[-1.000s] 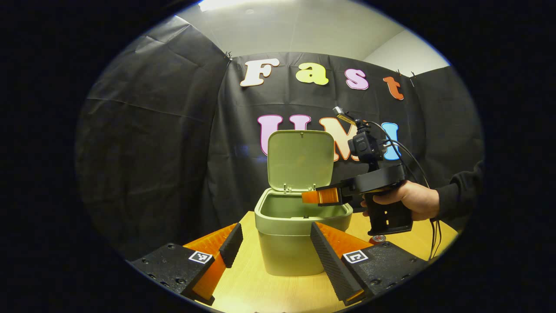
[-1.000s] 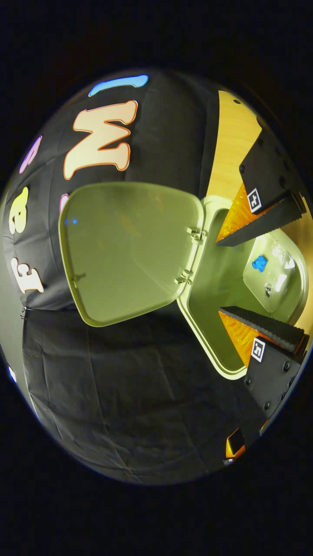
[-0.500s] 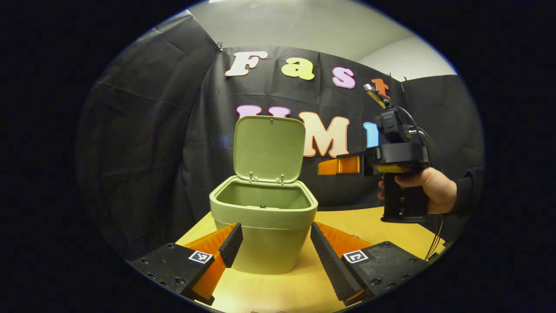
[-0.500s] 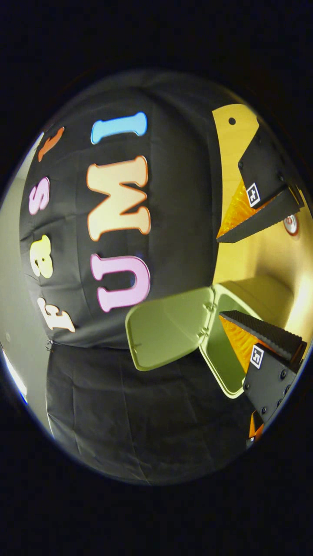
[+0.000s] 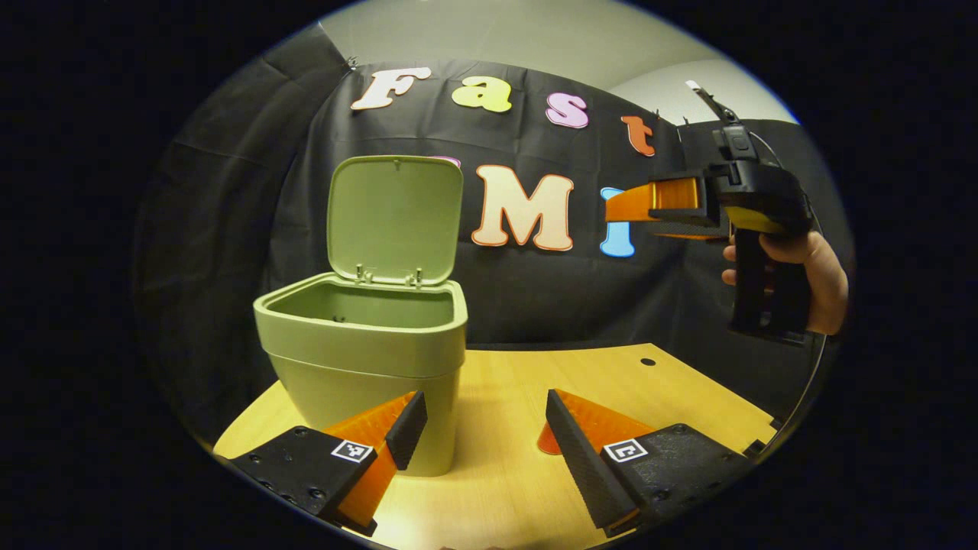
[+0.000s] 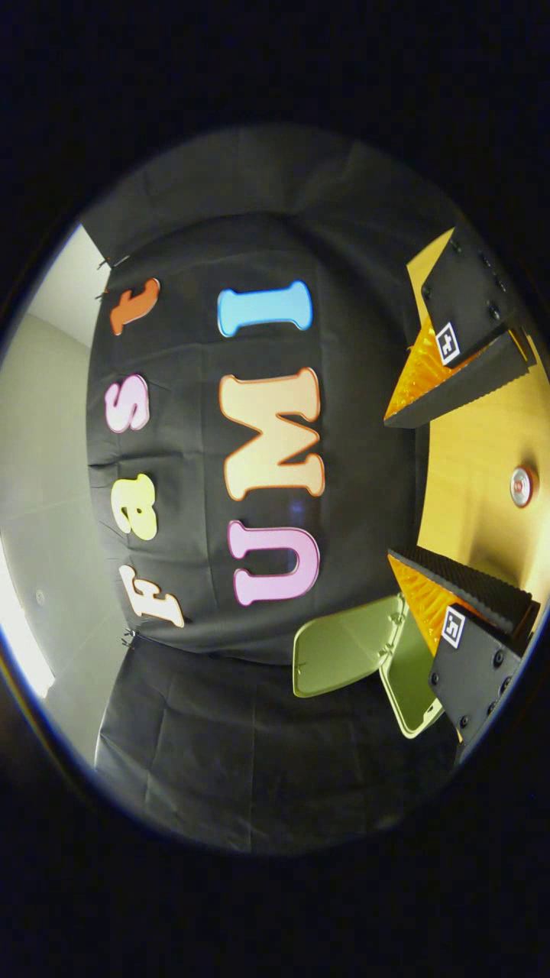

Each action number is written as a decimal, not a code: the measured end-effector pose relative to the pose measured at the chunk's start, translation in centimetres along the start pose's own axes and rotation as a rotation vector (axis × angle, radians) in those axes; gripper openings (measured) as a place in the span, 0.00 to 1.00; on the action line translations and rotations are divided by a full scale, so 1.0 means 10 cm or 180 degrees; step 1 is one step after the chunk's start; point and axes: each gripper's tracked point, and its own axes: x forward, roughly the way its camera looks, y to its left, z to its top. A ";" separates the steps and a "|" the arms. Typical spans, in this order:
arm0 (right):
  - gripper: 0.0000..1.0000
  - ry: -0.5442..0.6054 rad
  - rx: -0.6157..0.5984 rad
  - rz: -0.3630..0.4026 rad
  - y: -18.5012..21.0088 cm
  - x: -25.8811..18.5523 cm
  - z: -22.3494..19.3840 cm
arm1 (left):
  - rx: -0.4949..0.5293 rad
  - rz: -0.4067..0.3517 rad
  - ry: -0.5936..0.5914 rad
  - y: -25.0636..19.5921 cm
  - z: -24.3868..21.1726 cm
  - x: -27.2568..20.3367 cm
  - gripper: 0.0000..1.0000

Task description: Press the lid of the desktop garbage bin to open it, pick up the crumpled paper on the desktop and throw it into the bin, then pick up the pop can on the desktop and drop it into the bin, and finally close the garbage bin lid.

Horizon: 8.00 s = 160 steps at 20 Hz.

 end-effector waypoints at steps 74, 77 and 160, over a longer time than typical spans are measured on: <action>0.98 0.0109 -0.0116 -0.1216 -2.21 -1.35 -1.04 | 0.0127 -0.0776 -0.0037 -1.13 -0.31 0.99 0.77; 0.98 0.0079 -0.0113 -0.1205 -2.12 -1.40 -1.00 | 0.0199 -0.0802 -0.0048 -1.03 0.05 0.76 0.77; 0.98 -0.0090 0.0062 -0.0833 -1.45 -1.43 -0.50 | 0.0323 0.0499 -0.0959 0.97 2.89 0.87 0.87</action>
